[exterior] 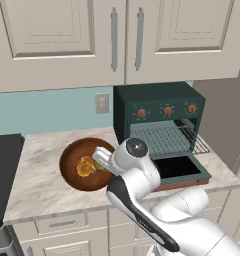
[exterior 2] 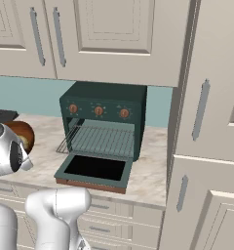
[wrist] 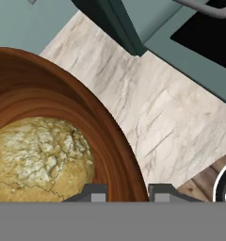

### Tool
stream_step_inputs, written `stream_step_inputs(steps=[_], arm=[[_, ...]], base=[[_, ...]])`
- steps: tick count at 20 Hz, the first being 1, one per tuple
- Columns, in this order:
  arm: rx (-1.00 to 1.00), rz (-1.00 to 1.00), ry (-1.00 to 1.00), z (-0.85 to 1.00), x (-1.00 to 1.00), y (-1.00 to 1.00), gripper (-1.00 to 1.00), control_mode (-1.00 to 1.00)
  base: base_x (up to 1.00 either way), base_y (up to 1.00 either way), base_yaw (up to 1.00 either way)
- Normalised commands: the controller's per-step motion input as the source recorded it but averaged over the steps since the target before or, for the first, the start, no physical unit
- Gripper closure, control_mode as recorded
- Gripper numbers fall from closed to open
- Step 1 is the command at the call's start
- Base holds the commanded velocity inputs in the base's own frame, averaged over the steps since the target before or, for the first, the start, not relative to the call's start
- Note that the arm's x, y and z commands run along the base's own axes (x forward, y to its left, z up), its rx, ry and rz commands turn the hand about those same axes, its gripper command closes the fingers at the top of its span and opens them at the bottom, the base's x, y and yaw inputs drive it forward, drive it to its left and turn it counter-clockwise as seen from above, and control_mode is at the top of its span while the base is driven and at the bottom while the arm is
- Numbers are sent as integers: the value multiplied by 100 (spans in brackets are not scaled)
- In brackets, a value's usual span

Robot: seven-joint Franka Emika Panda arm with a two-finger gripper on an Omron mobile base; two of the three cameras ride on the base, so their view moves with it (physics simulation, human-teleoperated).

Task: Pick up the heated bread from the toaster oven and place it in the bowl. Then move the bread bowl to the dining counter.

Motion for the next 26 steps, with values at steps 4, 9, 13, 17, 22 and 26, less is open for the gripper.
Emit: stream_step_inputs(steps=[4,9,13,17,22,26], arm=[[17,-20,-1,67,-38,-73,100,-100],[15,-6,4,50,-20,-62,100,-100],[5,-1,9,10,-6,-22,100,-100],[0,0,0,0,0,0,100,100],[0,0,0,0,0,0,100,100],[0,0,0,0,0,0,100,100]], base=[[0,0,0],[0,0,0],[0,0,0],[-12,1,10],[-97,0,50],[-89,0,84]])
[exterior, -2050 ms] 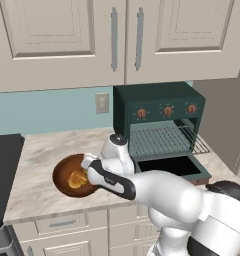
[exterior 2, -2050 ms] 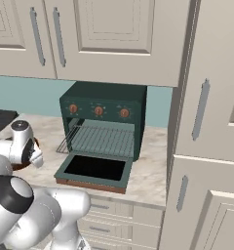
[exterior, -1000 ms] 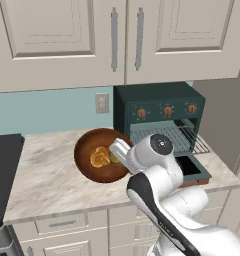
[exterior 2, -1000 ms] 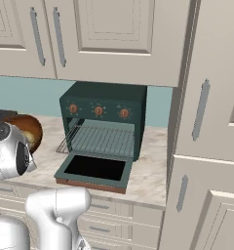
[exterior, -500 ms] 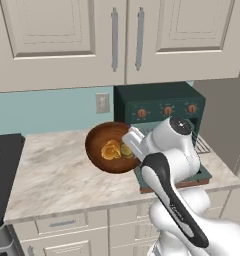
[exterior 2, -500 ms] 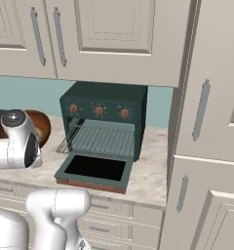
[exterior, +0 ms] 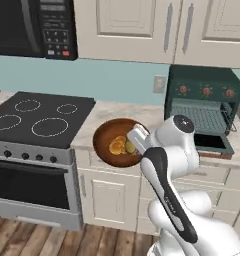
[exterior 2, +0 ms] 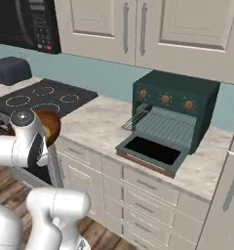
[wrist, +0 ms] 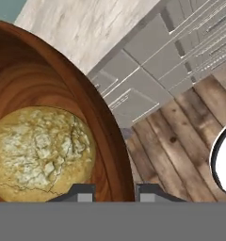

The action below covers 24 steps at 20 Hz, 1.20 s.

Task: Pick up the heated bread from the toaster oven and place it in the bowl. Then move the bread bowl to the dining counter.

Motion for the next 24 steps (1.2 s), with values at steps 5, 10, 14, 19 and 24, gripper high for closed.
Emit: stream_step_inputs(steps=[5,10,14,19,24], arm=[[0,0,0,0,0,0,100,100],[0,0,0,0,0,0,100,100],[0,0,0,0,0,0,100,100],[0,0,0,0,0,0,100,100],[0,0,0,0,0,0,100,100]], base=[[-25,17,97],[0,30,98],[4,35,91],[82,58,62],[100,94,39]])
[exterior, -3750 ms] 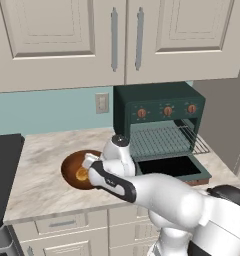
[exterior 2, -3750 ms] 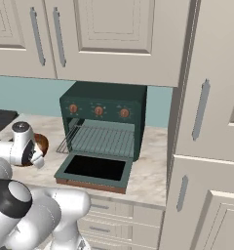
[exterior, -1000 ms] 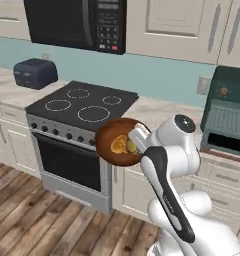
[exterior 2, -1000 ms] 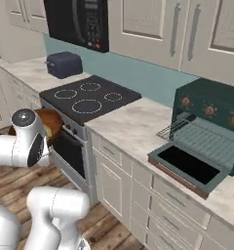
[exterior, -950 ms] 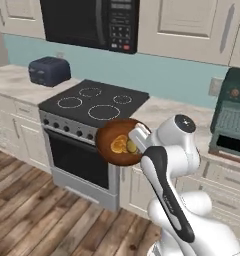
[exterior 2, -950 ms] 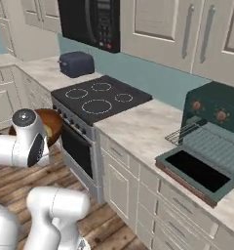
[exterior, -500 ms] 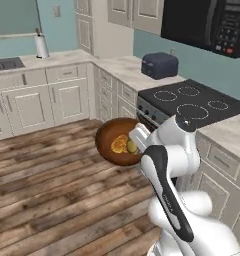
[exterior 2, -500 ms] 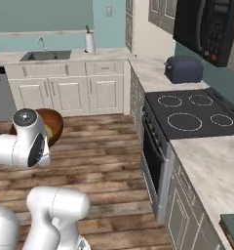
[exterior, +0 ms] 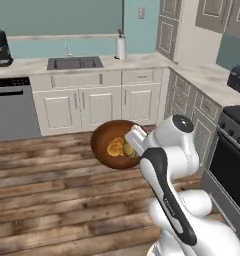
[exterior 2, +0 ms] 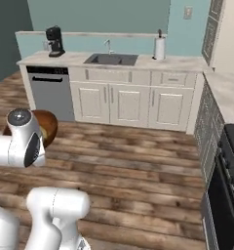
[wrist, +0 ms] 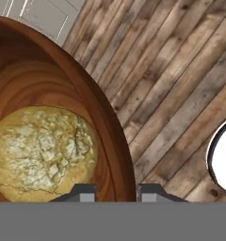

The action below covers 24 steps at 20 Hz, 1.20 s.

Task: Pick up the heated bread from the toaster oven and place it in the bowl. Then move the bread bowl to the dining counter.

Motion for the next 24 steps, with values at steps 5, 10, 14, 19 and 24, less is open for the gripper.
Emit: stream_step_inputs(steps=[5,10,14,19,24], arm=[[0,0,0,0,0,0,100,100],[0,0,0,0,0,0,100,100],[0,0,0,0,0,0,100,100],[0,0,0,0,0,0,100,100],[0,0,0,0,0,0,100,100]], base=[[100,100,14],[100,100,0],[100,100,0],[100,100,1],[100,100,1]])
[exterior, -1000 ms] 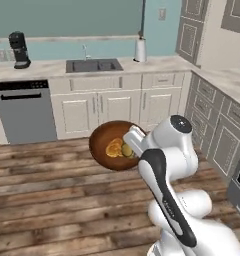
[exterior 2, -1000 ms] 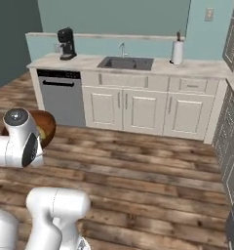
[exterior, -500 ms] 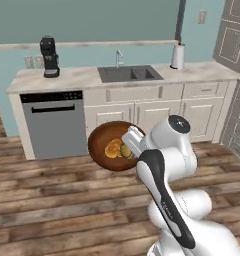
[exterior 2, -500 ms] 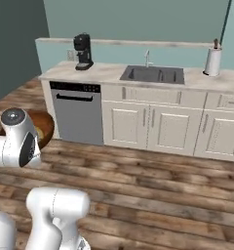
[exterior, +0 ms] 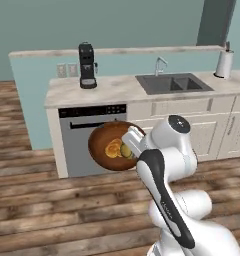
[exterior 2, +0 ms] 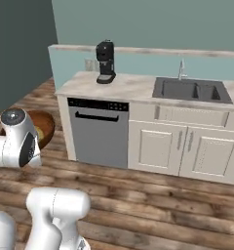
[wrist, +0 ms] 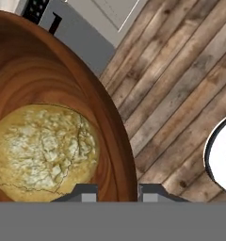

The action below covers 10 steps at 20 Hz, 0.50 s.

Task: Pick up the heated bread from the toaster oven and place it in the bowl. Then move the bread bowl to the dining counter.

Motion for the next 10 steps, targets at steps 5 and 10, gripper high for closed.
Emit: stream_step_inputs(steps=[5,10], arm=[[0,0,0,0,0,0,100,100],[0,0,0,0,0,0,100,100]], base=[[100,100,8],[100,100,3]])
